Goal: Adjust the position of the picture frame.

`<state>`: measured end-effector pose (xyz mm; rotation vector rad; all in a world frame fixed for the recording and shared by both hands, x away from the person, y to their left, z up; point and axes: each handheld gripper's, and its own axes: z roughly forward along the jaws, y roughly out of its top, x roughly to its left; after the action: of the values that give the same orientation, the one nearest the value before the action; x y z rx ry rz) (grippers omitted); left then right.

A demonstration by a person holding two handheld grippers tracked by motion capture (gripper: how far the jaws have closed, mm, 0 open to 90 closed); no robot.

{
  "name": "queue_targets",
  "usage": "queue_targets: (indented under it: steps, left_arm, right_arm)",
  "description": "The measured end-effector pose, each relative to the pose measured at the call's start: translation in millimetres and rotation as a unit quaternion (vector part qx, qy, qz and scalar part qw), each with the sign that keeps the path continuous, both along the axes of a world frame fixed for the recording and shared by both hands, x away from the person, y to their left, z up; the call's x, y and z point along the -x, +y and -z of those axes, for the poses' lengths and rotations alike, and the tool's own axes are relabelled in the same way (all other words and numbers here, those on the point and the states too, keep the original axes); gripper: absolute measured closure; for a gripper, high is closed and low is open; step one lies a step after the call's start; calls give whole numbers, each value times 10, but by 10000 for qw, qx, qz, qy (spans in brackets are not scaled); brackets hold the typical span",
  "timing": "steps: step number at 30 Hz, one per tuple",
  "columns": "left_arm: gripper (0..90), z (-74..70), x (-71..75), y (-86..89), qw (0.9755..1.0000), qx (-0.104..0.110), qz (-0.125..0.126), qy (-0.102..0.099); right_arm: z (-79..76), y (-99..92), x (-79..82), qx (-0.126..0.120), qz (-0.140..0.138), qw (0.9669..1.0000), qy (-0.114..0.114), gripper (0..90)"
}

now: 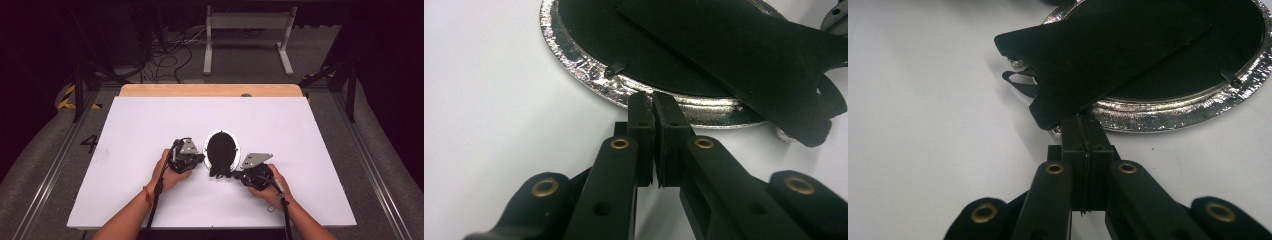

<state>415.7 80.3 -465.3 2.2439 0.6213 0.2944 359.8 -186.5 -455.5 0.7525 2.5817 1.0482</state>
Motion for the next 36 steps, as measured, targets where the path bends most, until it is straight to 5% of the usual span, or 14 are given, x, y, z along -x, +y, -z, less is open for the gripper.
queue_targets:
  steps: [26, 36]
  left_arm:
    - [864, -5, 16, -2, 10000, 7, 27, 5]
    - [860, -142, 74, 103, 9997, 35, 122, -231]
  right_arm:
    - [-6, 9, 8, 63, -9, 10000, -34, 900]
    - [-69, -2, 24, -6, -23, 9999, -158, 880]
